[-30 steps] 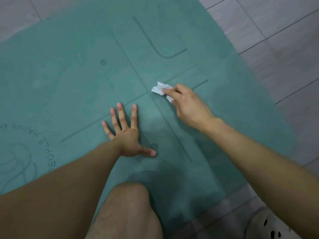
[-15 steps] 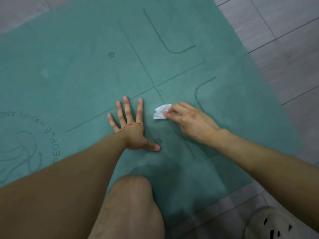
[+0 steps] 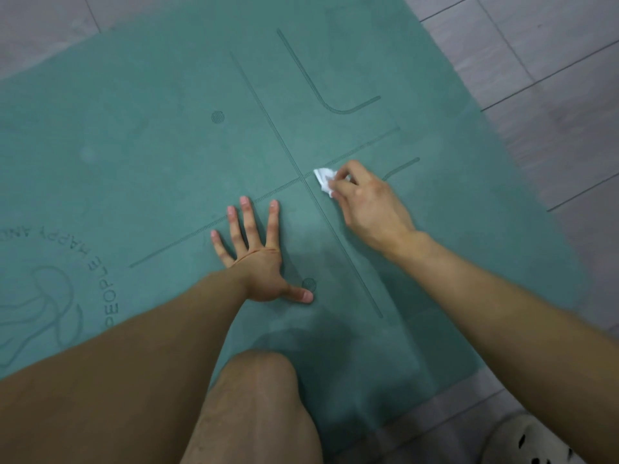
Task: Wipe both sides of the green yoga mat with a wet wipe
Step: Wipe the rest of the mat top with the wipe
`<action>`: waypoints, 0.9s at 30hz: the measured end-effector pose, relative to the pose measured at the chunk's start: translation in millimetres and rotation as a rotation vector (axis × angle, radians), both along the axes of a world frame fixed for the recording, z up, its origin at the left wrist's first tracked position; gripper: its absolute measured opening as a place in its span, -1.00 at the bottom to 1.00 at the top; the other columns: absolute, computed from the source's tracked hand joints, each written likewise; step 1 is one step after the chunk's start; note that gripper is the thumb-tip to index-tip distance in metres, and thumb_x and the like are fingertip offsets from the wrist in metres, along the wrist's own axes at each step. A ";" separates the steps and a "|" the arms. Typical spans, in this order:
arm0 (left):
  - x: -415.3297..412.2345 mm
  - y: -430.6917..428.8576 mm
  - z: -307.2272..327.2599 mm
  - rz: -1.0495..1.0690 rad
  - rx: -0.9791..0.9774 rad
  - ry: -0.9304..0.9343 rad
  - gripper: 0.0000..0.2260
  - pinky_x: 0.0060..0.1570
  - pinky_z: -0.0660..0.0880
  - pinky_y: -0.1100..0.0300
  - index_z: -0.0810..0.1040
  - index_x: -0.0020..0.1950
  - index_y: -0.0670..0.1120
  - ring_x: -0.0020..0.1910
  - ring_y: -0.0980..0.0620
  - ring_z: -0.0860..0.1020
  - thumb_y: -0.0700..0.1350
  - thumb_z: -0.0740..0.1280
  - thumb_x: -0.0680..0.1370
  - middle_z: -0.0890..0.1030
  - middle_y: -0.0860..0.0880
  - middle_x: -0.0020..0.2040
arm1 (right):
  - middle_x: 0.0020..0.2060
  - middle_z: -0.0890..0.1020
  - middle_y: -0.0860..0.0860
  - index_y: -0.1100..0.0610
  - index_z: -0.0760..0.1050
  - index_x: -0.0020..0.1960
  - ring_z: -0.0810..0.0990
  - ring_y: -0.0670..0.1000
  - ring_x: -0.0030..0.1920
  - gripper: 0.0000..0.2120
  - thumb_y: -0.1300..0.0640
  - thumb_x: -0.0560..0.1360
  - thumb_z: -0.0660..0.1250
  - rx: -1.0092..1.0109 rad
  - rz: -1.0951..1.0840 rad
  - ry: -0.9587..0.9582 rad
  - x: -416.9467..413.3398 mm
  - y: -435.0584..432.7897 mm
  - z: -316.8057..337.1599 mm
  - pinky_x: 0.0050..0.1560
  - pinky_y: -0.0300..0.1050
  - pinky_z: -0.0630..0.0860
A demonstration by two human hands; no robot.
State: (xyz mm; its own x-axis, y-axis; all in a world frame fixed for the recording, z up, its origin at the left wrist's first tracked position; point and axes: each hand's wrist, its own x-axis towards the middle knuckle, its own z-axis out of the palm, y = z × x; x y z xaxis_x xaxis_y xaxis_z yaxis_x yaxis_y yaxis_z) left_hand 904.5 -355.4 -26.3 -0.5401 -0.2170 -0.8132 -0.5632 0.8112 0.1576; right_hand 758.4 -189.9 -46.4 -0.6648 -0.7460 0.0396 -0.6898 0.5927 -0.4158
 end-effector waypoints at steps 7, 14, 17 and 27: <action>-0.5 0.8 -0.4 0.005 -0.003 -0.002 0.57 0.43 -0.41 -0.50 -0.71 0.44 0.21 0.39 -0.24 -0.73 0.53 0.59 0.07 -0.80 -0.12 0.36 | -0.03 0.55 0.20 0.20 0.64 0.18 0.58 0.30 -0.16 -0.75 0.15 0.65 0.25 -0.009 -0.263 0.042 -59.0 -2.9 -1.3 -0.12 0.17 0.58; -0.9 0.3 -0.4 0.000 -0.010 -0.017 0.57 0.43 -0.41 -0.50 -0.72 0.44 0.21 0.38 -0.24 -0.74 0.53 0.59 0.07 -0.80 -0.13 0.35 | -0.14 0.51 0.11 0.15 0.65 0.16 0.51 0.13 -0.22 -0.78 0.21 0.59 0.29 -0.040 0.420 0.037 29.6 -18.1 -10.7 -0.34 0.00 0.45; 0.4 -1.3 -3.9 -0.009 0.001 -0.003 0.57 0.42 -0.43 -0.50 -0.71 0.44 0.22 0.38 -0.24 -0.74 0.54 0.58 0.06 -0.80 -0.12 0.35 | -0.09 0.56 0.19 0.20 0.68 0.13 0.59 0.26 -0.19 -0.73 0.11 0.63 0.25 -0.013 -0.079 0.101 -59.6 -11.1 -12.4 -0.23 0.10 0.56; 1.2 0.5 -0.2 -0.016 -0.005 0.030 0.57 0.43 -0.39 -0.51 -0.67 0.48 0.21 0.41 -0.24 -0.71 0.54 0.58 0.05 -0.77 -0.12 0.40 | 0.03 0.47 0.07 0.06 0.52 0.40 0.54 0.14 -0.03 -0.64 0.24 0.63 0.28 0.173 0.490 -0.103 47.5 2.1 4.7 -0.10 0.12 0.59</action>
